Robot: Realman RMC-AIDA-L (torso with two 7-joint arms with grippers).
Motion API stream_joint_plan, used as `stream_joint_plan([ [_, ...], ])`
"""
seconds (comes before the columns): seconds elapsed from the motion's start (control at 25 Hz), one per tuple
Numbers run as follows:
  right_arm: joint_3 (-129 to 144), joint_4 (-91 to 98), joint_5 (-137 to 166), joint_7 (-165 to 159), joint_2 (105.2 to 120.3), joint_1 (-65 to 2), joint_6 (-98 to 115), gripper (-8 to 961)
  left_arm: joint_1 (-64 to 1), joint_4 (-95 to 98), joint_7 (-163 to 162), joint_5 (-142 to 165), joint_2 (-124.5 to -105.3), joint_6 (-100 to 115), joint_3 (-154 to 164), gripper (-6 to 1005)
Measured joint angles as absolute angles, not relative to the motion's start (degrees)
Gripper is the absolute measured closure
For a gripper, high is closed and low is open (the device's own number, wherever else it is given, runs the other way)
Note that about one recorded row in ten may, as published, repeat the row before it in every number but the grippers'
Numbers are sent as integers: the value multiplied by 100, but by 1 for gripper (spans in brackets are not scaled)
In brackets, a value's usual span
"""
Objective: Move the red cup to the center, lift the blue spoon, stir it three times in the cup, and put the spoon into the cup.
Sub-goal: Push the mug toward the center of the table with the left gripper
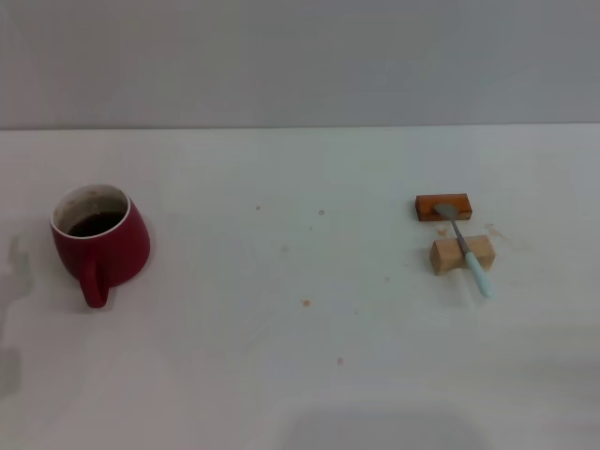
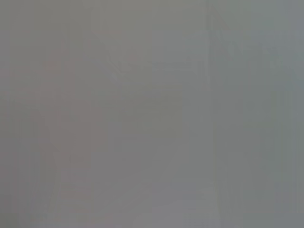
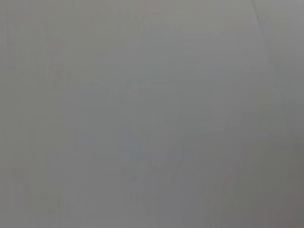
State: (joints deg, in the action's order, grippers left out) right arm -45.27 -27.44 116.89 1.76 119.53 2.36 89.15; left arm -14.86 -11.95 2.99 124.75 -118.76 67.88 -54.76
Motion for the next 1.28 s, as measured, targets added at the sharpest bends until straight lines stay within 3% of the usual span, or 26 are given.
stream_joint_plan([
  [0.4, -4527, -2742, 11689, 176, 11953, 256, 8930, 267, -1598, -1192, 909, 12496, -11868, 6559, -5409, 828],
  [0.68, -4470, -2757, 11689, 176, 11953, 258, 8992, 266, -1740, -1128, 1285, 12498, -11853, 6271, -5193, 1001],
  [1.28, -4406, -2744, 11690, 100, 11953, 281, 9118, 266, -2248, -876, 2328, 12507, -11837, 5678, -4964, 997],
])
